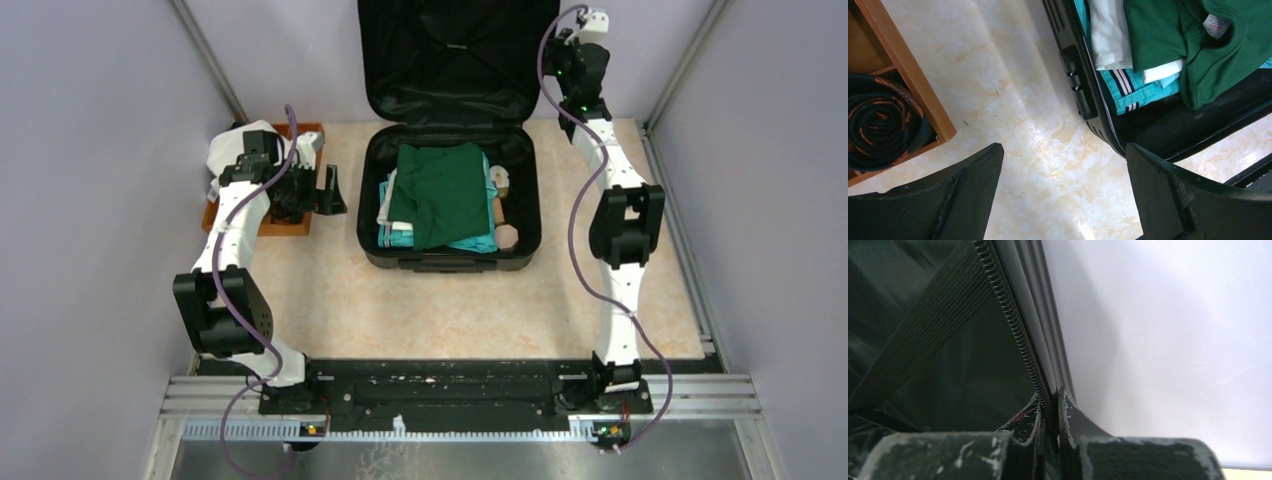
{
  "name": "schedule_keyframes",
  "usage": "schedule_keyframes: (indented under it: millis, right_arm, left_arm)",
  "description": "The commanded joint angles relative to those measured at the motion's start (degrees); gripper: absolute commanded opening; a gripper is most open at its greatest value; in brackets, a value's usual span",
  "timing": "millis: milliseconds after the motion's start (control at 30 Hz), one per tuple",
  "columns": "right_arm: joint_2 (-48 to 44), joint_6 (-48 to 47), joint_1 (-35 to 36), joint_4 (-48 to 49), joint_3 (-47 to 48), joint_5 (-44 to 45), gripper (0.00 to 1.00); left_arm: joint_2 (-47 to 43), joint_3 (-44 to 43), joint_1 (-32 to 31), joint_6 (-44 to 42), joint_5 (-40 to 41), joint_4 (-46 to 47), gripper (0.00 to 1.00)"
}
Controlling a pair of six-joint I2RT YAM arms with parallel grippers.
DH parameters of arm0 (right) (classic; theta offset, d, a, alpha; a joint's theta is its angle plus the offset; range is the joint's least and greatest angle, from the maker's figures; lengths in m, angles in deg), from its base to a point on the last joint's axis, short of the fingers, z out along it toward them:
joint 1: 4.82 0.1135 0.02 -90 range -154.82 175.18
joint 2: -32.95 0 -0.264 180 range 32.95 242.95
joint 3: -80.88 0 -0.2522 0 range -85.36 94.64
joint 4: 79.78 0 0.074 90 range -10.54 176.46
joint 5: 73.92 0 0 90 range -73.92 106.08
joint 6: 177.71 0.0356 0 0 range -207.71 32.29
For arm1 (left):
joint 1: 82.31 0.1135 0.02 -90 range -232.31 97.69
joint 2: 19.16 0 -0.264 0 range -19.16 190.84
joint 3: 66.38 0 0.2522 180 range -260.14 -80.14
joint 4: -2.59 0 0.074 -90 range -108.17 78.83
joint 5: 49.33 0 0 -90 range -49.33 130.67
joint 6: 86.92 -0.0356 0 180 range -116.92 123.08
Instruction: Pack the luggage
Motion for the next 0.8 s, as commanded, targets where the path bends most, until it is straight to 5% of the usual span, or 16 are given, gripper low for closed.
schedule_keyframes:
  millis: [0, 367, 500, 600, 767]
  right_arm:
    - [-12.2, 3.3, -0.2, 15.4, -15.4, -6.5, 0.0]
    - [-35.8, 2.9, 0.8, 27.8, -52.5, -13.6, 0.0]
    - [-46.5, 1.8, 3.1, 23.1, -65.4, -15.9, 0.25]
    - [-55.4, 1.6, 6.8, 14.0, -74.8, -14.5, 0.56]
    - [-72.6, 14.4, 9.3, -0.1, -91.7, -14.7, 0.73]
  left_arm:
    - [-1.0, -2.0, 0.5, 0.1, 0.0, -0.9, 0.98]
    - [-5.6, -1.4, 0.5, 0.0, 0.2, -2.8, 0.98]
    - [-8.6, -2.1, 0.7, -0.2, 1.4, -4.6, 0.98]
    - [-11.4, -4.2, 1.3, -1.5, 0.8, -7.0, 0.98]
    - [-14.1, -8.7, 1.6, -5.4, -1.2, -13.7, 0.98]
